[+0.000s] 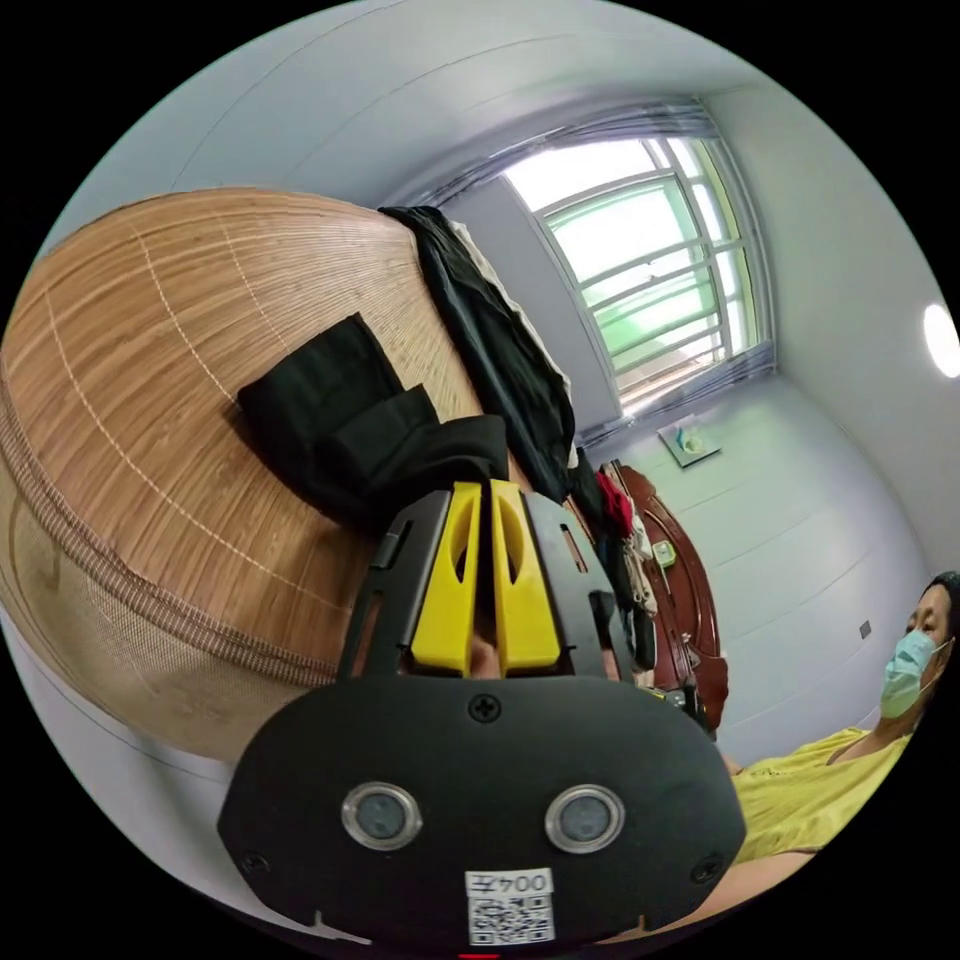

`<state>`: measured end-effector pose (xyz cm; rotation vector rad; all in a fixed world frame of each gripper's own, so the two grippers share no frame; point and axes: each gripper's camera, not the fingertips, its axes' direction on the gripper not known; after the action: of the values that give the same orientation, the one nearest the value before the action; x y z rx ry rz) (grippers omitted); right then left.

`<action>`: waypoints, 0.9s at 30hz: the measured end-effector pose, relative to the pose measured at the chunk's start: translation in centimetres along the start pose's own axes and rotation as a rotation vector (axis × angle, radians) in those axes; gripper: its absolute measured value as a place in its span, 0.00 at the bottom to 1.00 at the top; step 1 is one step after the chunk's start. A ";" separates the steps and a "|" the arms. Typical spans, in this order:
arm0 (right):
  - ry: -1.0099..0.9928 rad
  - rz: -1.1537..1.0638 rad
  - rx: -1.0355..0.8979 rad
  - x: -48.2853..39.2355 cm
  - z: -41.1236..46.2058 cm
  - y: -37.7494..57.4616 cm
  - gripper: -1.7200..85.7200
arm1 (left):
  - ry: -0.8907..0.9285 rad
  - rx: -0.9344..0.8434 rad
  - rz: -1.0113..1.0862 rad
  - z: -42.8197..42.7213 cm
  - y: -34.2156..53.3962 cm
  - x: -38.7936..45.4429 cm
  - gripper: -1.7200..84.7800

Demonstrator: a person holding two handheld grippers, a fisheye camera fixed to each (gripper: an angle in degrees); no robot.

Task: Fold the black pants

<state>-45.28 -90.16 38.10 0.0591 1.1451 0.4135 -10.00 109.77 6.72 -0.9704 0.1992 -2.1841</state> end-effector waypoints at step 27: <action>-0.006 0.104 -0.136 0.2 3.0 -9.1 0.06 | -0.759 -0.444 0.547 5.6 -0.8 13.4 0.15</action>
<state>-39.93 -98.00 36.83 0.0005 1.1087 0.5821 -12.57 102.12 18.82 -1.6848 0.5212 -1.1910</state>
